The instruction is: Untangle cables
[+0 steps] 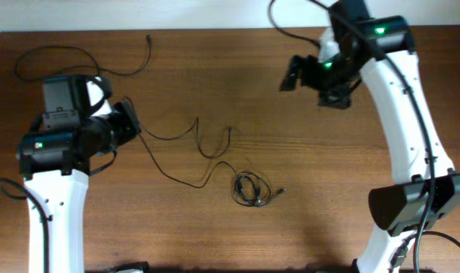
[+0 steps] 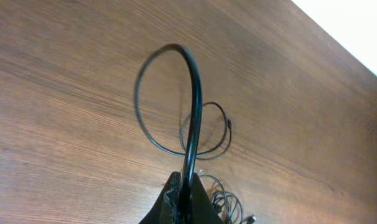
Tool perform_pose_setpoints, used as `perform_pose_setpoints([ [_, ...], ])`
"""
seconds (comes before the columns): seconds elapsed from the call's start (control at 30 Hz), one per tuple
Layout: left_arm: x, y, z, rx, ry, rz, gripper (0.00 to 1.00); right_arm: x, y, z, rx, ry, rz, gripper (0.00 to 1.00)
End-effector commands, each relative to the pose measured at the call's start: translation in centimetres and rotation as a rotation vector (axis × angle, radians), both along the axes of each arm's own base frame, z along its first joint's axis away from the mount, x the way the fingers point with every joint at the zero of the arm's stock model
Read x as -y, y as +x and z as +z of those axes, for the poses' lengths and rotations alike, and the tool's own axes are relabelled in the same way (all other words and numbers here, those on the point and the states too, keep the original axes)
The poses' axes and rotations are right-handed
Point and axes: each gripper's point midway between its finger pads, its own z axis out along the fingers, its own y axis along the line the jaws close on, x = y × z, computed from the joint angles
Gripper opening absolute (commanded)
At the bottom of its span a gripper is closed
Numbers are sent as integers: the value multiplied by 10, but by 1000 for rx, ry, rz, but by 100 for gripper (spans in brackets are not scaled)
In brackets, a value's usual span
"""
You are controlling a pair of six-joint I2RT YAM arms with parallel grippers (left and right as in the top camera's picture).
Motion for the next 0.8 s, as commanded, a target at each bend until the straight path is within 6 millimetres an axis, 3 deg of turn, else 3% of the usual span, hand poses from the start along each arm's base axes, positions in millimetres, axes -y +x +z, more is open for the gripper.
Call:
perform_pose_setpoints([
  [0.0, -35, 7, 11, 54, 51, 92, 0, 39, 6, -2, 18, -107, -55, 99],
  [0.07, -58, 19, 22, 128, 68, 153, 0, 50, 8, -2, 17, -106, -83, 98],
  [0.17, -84, 36, 34, 212, 78, 220, 0, 50, 8, -2, 17, -106, -84, 99],
  [0.33, -104, 78, 59, 390, 104, 239, 0, 50, 8, -2, 17, -106, -84, 99],
  [0.4, -80, 81, 59, 400, 3, 135, 0, 50, 8, -2, 17, -106, -84, 99],
  [0.43, -58, 81, 65, 421, -76, 42, 0, 50, 8, -2, 17, -106, -84, 99],
  [0.5, -34, 78, 83, 480, -135, -58, 0, 50, 8, -2, 17, -106, -84, 98],
  [0.57, -32, 68, 110, 562, -88, -54, 0, 50, 8, -2, 17, -106, -84, 98],
  [0.63, -29, 63, 117, 581, -85, -60, 0, 50, 8, -2, 17, -106, -84, 98],
  [0.73, -9, 61, 116, 570, -116, -115, 0, 50, 8, -2, 17, -106, -84, 98],
  [0.77, 4, 57, 106, 517, -139, -136, 0, 50, 8, -2, 17, -106, -84, 98],
])
